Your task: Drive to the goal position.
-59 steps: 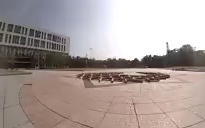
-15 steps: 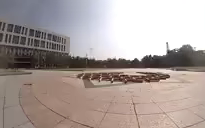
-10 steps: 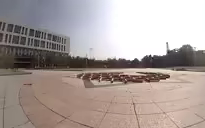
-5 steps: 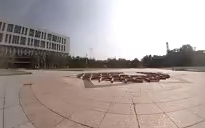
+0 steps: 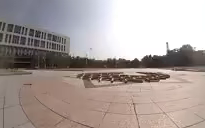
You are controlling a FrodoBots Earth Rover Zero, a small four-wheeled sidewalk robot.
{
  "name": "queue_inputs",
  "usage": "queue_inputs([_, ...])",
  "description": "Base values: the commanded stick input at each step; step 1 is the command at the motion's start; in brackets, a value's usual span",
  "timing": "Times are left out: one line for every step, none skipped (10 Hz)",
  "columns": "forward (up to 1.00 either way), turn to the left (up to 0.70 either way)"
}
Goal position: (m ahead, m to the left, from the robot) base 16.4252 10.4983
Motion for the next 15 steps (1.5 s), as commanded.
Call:
queue_inputs([0.05, 0.00])
queue_inputs([0.05, 0.00])
queue_inputs([0.04, 0.00])
queue_inputs([0.05, 0.00])
queue_inputs([0.05, 0.00])
queue_inputs([0.04, 0.00])
queue_inputs([0.04, 0.00])
queue_inputs([0.04, 0.00])
queue_inputs([0.05, 0.00])
queue_inputs([0.05, 0.00])
queue_inputs([0.04, 0.00])
queue_inputs([0.05, 0.00])
queue_inputs([0.05, 0.00])
queue_inputs([0.05, 0.00])
queue_inputs([0.05, 0.00])
